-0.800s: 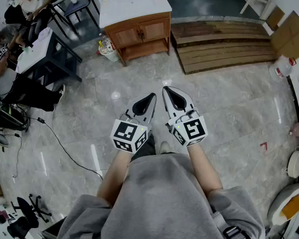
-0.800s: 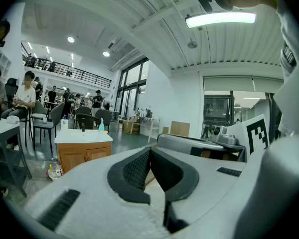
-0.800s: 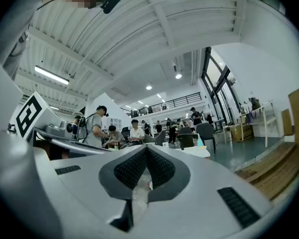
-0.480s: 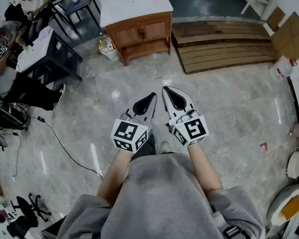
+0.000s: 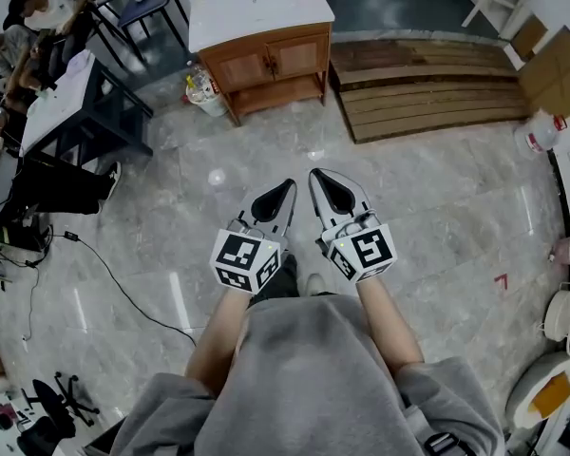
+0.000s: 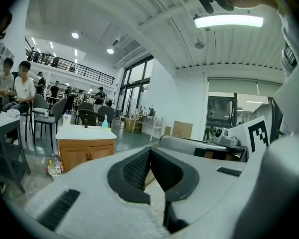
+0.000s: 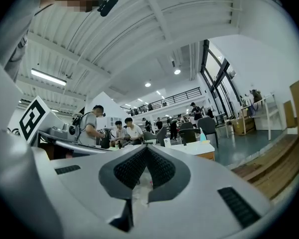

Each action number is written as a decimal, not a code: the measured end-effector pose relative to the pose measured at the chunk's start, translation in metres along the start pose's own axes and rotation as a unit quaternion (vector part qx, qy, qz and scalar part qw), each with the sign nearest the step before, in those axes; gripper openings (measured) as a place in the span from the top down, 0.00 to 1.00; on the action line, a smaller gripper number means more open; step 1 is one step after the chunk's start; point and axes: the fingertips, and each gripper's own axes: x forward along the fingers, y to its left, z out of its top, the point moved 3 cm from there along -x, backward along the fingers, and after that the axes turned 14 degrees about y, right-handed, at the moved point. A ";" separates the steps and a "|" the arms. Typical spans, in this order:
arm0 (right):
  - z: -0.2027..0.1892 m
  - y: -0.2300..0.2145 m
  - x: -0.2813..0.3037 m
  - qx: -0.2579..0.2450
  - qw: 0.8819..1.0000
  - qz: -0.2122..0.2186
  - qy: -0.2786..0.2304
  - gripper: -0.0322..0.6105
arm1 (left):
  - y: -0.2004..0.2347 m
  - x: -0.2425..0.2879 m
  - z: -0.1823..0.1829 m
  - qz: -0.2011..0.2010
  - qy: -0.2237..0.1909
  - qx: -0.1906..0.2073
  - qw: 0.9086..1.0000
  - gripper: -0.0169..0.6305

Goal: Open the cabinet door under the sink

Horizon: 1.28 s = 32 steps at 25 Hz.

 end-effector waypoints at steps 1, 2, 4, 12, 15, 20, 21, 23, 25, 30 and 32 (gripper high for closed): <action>0.001 -0.004 0.007 0.001 1.000 -0.002 0.002 0.94 | 0.007 0.005 0.003 -0.001 0.000 -0.001 1.000 0.96; 0.002 -0.008 0.015 0.002 1.000 -0.005 0.003 0.94 | 0.014 0.009 0.006 -0.003 0.000 -0.002 1.000 0.96; 0.005 -0.015 0.032 0.005 1.000 -0.010 0.006 0.94 | 0.030 0.018 0.011 -0.008 0.001 -0.002 1.000 0.96; 0.017 -0.033 0.103 0.016 0.999 -0.035 0.019 0.94 | 0.097 0.050 0.034 -0.023 0.008 0.015 1.000 0.96; 0.022 -0.036 0.126 0.016 0.999 -0.045 0.024 0.94 | 0.119 0.058 0.042 -0.033 0.009 0.017 0.999 0.96; 0.029 -0.040 0.159 0.015 0.997 -0.066 0.030 0.94 | 0.155 0.068 0.052 -0.051 0.011 0.014 0.999 0.96; 0.030 -0.040 0.164 0.016 0.997 -0.069 0.031 0.94 | 0.160 0.070 0.053 -0.055 0.011 0.013 0.998 0.96; 0.032 -0.042 0.174 0.016 0.996 -0.076 0.033 0.94 | 0.170 0.075 0.055 -0.061 0.013 0.012 0.998 0.96; 0.033 -0.046 0.182 0.016 0.996 -0.082 0.035 0.94 | 0.178 0.081 0.056 -0.066 0.014 0.011 0.998 0.96; 0.030 -0.060 0.197 0.023 0.995 -0.093 0.042 0.94 | 0.191 0.099 0.057 -0.080 0.022 0.005 0.997 0.96; 0.029 -0.068 0.204 0.025 0.994 -0.097 0.042 0.94 | 0.197 0.109 0.056 -0.084 0.025 0.002 0.996 0.96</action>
